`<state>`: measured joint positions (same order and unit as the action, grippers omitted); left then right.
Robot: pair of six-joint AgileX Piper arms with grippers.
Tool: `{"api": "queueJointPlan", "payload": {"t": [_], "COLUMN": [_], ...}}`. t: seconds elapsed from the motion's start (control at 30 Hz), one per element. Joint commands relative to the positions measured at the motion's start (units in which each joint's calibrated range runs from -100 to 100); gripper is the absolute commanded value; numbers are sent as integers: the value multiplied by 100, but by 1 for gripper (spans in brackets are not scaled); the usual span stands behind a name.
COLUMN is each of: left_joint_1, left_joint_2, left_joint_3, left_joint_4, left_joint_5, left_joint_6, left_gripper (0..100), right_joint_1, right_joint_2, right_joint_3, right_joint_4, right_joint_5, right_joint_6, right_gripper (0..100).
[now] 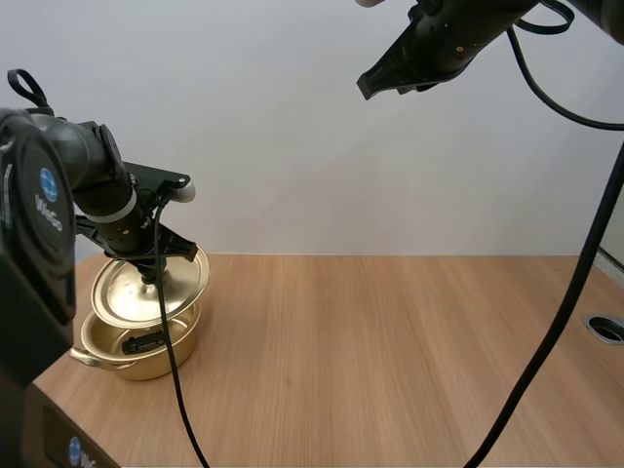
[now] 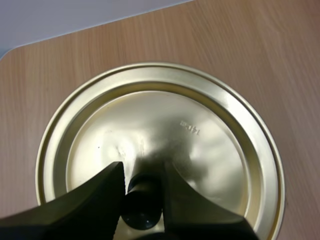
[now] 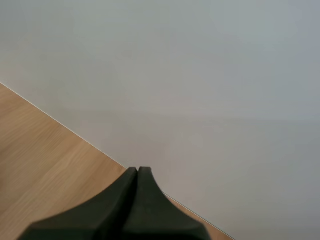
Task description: Open the pot, put the car inside, and close it
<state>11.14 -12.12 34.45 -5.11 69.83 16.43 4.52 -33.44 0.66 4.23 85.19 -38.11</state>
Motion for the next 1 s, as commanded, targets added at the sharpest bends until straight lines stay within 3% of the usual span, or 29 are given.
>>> {"api": "queueJointPlan", "payload": {"t": [0.0, 0.17, 0.77, 0.87, 0.97], "left_joint_1": [0, 68, 67, 67, 67], "left_joint_2": [-20, -20, 521, 521, 521], "left_joint_3": [-2, -2, 15, 15, 15], "left_joint_4": [338, 448, 511, 511, 442], "left_joint_5": [202, 312, 459, 442, 442], "left_joint_6": [-130, -145, -145, -145, -145], "left_gripper": [0, 0, 1, 17, 57], "right_joint_1": [2, 2, 2, 2, 2], "right_joint_2": [5, 5, 5, 5, 5], "right_joint_3": [1, 1, 1, 1, 1], "right_joint_4": [16, 16, 16, 16, 16], "right_joint_5": [4, 4, 4, 4, 4], "right_joint_6": [5, 5, 5, 5, 5], "right_gripper": [0, 0, 0, 0, 0]}}
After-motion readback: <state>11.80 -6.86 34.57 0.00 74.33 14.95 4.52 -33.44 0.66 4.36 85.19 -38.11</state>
